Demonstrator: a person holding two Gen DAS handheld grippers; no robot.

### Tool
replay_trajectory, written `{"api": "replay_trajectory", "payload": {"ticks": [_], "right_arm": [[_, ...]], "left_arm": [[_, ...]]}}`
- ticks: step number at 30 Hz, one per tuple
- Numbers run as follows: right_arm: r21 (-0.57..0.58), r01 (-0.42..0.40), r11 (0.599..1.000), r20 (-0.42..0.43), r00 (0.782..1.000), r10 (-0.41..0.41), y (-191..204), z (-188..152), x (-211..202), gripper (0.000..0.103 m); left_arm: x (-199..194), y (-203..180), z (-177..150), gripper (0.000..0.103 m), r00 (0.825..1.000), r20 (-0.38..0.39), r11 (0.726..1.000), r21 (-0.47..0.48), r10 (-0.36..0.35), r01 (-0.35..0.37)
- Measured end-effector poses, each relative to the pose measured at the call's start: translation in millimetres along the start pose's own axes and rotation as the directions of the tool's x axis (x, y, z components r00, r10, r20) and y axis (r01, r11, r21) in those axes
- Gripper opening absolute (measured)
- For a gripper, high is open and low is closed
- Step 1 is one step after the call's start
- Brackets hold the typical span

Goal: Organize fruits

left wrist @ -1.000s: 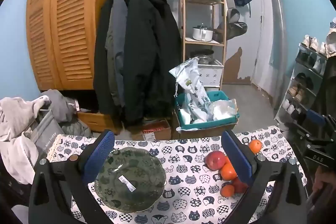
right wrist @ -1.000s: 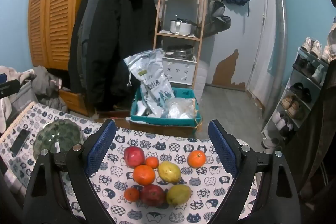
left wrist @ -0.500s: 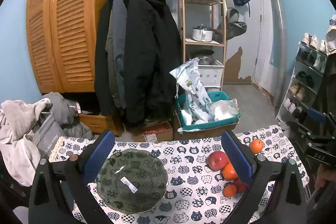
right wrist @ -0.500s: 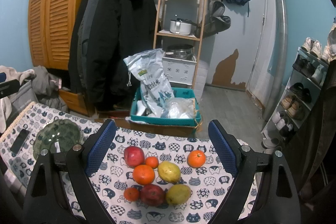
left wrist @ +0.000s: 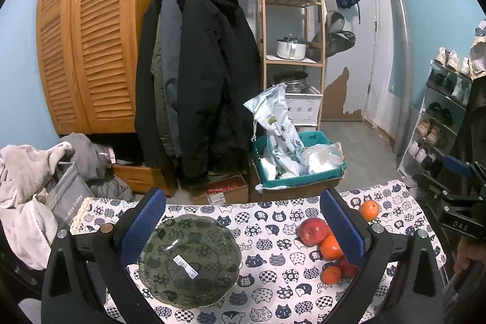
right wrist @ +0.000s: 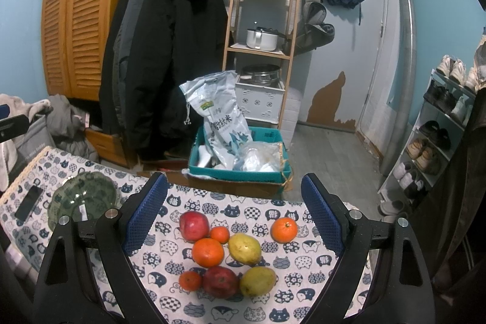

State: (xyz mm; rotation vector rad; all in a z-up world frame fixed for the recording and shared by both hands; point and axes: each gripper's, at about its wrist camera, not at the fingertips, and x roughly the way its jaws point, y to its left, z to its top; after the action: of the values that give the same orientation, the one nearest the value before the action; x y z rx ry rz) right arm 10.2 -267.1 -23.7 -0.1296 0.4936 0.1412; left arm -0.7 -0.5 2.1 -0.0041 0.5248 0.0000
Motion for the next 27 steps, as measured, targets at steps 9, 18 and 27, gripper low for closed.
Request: {"api": "replay_trajectory", "payload": {"ticks": [9,18,27], "right_arm": [[-0.001,0.001,1.000,0.000,1.000,-0.001,-0.3,0.1,-0.4,0.088],[-0.001,0.000,1.000,0.000,1.000,0.000,-0.8,0.6,-0.9,0.088],[-0.002,0.001,1.000,0.001,1.000,-0.001,-0.4,1.1,-1.1,0.088]], "left_arm": [[0.0,-0.4,-0.4,0.102,1.000,0.000,1.000,0.002,0.000,0.000],[-1.5,-2.3,0.5,0.102,1.000,0.000,1.000,0.002,0.000,0.000],[-1.0,-1.9,0.2,0.102,1.000,0.000,1.000,0.001,-0.001,0.001]]}}
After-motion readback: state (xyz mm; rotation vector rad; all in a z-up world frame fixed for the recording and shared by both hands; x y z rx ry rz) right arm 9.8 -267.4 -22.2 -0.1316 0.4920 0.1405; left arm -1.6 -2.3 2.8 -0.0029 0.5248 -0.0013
